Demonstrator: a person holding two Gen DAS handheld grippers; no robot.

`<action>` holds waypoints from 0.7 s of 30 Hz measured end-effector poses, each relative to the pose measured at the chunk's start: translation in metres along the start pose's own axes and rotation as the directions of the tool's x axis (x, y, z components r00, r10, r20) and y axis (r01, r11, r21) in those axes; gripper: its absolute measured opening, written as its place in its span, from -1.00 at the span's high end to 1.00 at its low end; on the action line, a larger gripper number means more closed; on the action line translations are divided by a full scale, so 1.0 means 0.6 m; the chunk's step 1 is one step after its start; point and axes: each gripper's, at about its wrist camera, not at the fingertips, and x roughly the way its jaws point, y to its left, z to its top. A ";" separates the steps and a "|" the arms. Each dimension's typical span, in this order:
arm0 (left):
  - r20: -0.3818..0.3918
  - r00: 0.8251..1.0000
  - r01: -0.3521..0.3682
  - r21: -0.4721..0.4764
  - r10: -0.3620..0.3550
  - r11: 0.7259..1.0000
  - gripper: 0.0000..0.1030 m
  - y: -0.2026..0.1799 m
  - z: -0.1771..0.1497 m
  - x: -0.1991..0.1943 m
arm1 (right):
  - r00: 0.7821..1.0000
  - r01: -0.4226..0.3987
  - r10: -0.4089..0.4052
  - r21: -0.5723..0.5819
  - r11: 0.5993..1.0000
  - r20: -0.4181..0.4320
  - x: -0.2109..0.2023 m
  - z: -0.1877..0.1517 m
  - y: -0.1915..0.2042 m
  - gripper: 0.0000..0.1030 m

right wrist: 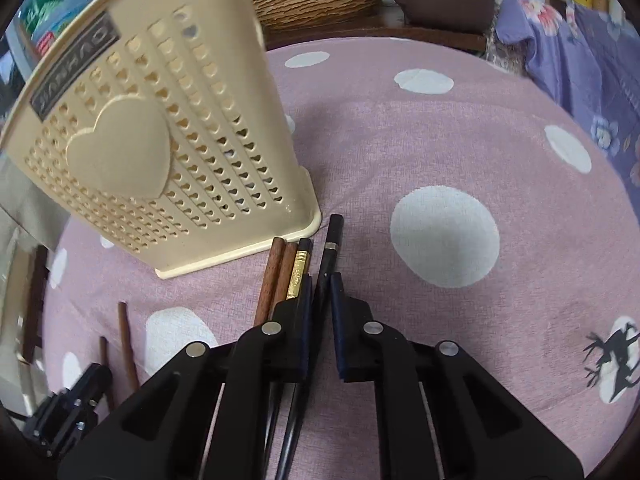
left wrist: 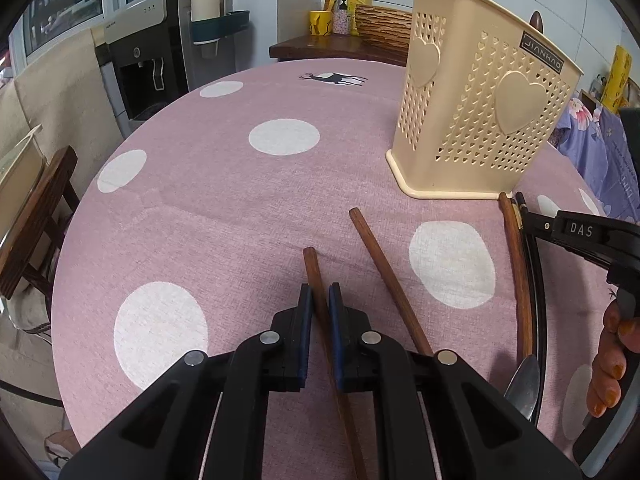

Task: Organize utensils
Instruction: 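Lower both held chopsticks into the cream holder and open both tools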

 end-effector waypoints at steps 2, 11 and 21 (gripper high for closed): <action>0.001 1.000 0.018 -0.009 -0.018 1.000 0.82 0.002 0.001 0.000 | 0.999 -0.036 0.036 0.030 0.999 0.006 -0.004 0.001 -0.010 0.82; 0.065 0.995 0.083 -0.049 -0.079 0.995 0.84 0.009 0.018 -0.032 | 0.984 -0.147 0.142 0.041 0.988 0.111 -0.076 0.006 -0.021 0.84; 0.219 0.967 0.147 -0.066 -0.129 0.987 0.85 0.029 0.053 -0.128 | 0.935 -0.224 0.238 -0.083 0.971 0.262 -0.221 0.001 -0.011 0.84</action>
